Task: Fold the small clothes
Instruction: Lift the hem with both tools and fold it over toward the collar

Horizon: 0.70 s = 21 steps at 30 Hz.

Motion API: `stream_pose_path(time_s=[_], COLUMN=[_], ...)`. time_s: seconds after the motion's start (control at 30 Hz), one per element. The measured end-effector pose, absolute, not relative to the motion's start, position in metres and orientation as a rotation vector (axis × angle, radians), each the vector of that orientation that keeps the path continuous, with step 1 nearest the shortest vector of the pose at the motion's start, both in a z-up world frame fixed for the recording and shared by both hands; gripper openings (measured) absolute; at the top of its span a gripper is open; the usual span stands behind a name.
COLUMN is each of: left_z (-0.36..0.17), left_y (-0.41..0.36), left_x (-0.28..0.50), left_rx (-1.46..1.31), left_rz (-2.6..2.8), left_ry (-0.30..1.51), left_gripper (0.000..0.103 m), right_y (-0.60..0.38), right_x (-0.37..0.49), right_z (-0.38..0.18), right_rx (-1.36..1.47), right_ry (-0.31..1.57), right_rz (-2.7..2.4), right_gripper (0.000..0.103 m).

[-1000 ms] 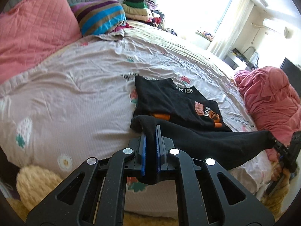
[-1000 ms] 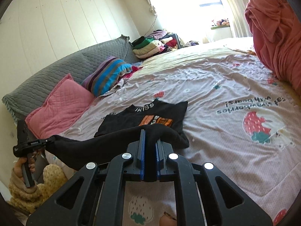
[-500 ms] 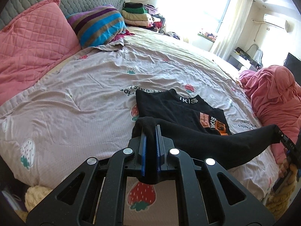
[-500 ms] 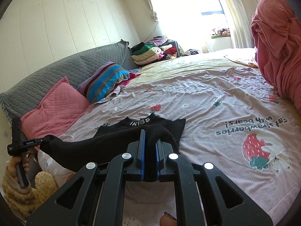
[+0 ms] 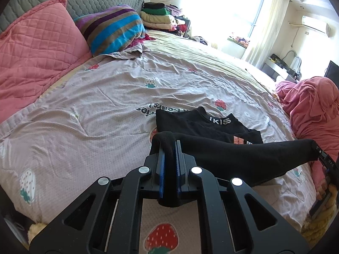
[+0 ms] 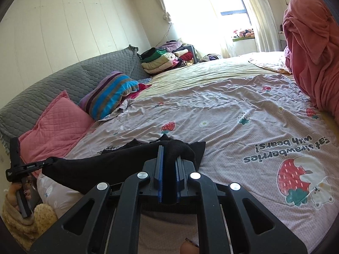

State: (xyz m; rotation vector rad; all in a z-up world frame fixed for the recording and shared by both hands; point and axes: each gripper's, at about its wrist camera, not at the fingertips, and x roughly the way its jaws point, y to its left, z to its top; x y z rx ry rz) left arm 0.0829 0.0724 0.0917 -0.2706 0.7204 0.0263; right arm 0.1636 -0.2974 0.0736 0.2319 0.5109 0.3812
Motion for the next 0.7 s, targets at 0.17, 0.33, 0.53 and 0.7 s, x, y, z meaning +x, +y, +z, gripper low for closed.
stream_pose_path(time_s=[0.17,0.33,0.53,0.7], left_z=[0.09,0.087,0.074,0.064], left_y=[0.073,0.07,0.073,0.078], left_x=[0.098,0.117,0.14,0.15], left_rx=[-0.267,-0.242,-0.246,-0.265], left_rz=[0.041,0.061,0.078,0.083], left_ry=[0.723,0.72,0.746,0.758], left_gripper=[0.003,0.003,0.003,0.003], right_y=[-0.292,-0.29,-0.285,-0.279], right_x=[0.175,0.19,0.21,0.225], right_z=[0.071,0.064,0.052,0.044], right_rx=[0.208,0.204,0.191,0.168], right_ry=[0.514,0.525,0.55,0.565], right_rz=[0.363,0.335,0.315,0.302], right_gripper=[0.008,0.008,0.008,0.008])
